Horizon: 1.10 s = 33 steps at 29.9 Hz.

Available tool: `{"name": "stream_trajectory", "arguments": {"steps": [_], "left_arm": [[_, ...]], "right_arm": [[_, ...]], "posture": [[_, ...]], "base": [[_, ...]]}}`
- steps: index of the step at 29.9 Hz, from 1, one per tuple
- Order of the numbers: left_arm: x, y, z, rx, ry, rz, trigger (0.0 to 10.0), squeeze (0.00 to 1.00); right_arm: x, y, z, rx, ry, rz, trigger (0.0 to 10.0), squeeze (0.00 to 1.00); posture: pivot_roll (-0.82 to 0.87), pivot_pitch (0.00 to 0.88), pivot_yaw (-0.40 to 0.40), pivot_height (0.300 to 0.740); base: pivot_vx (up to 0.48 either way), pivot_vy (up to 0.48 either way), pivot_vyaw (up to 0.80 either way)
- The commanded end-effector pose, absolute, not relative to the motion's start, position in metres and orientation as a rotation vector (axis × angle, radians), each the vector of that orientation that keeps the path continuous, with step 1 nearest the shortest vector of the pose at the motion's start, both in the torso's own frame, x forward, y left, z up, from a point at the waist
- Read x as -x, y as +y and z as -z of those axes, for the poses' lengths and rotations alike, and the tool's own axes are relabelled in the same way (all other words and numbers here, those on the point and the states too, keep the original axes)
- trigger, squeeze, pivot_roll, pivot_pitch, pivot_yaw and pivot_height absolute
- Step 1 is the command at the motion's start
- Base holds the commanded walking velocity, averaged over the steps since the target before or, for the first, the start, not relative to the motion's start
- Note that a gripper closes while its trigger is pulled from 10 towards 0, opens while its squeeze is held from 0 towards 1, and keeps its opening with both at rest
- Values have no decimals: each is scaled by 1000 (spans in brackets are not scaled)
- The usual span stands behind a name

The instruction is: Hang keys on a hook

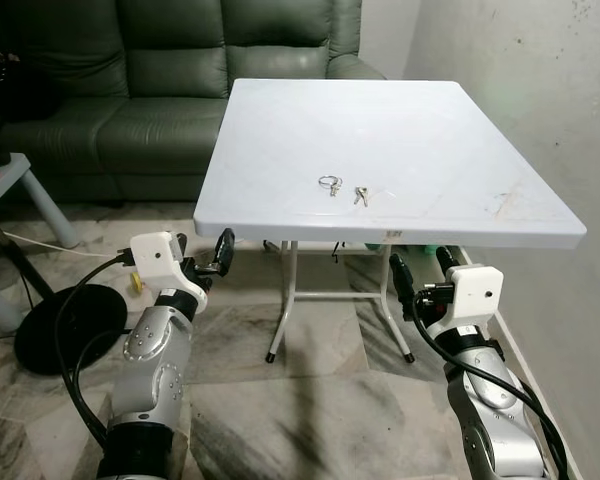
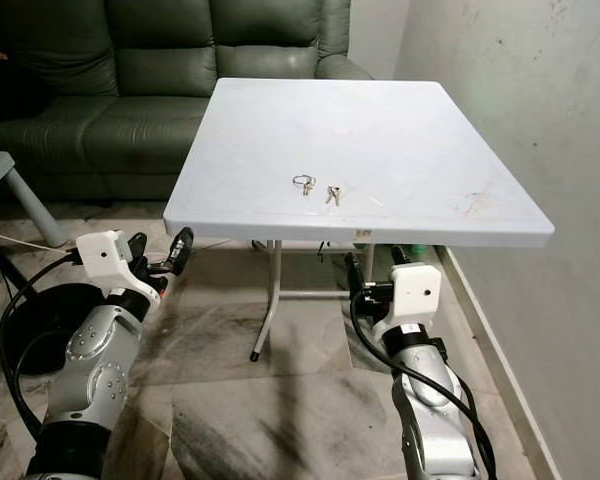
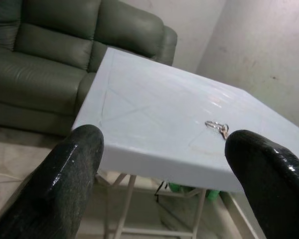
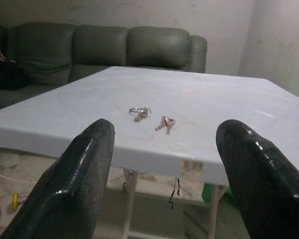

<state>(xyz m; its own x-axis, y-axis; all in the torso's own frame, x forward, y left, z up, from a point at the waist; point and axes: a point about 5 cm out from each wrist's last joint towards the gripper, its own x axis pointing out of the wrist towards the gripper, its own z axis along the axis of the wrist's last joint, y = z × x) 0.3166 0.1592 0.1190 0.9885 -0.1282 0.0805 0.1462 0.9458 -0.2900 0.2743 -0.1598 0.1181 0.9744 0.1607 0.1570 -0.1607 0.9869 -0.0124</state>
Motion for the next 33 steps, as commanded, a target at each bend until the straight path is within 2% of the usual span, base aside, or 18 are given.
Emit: {"name": "stream_trajectory", "arguments": {"steps": [1, 33], "left_arm": [[-318, 159, -122, 288, -71, 142, 10000, 0], [-319, 159, -123, 297, -73, 148, 10000, 0]], "right_arm": [[-276, -161, -121, -6, -168, -157, 10000, 0], [-276, -159, -121, -6, -168, -161, 10000, 0]], "posture": [[-73, 0, -27, 740], [-76, 0, -24, 740]], "base": [[458, 0, 0], [452, 0, 0]]}}
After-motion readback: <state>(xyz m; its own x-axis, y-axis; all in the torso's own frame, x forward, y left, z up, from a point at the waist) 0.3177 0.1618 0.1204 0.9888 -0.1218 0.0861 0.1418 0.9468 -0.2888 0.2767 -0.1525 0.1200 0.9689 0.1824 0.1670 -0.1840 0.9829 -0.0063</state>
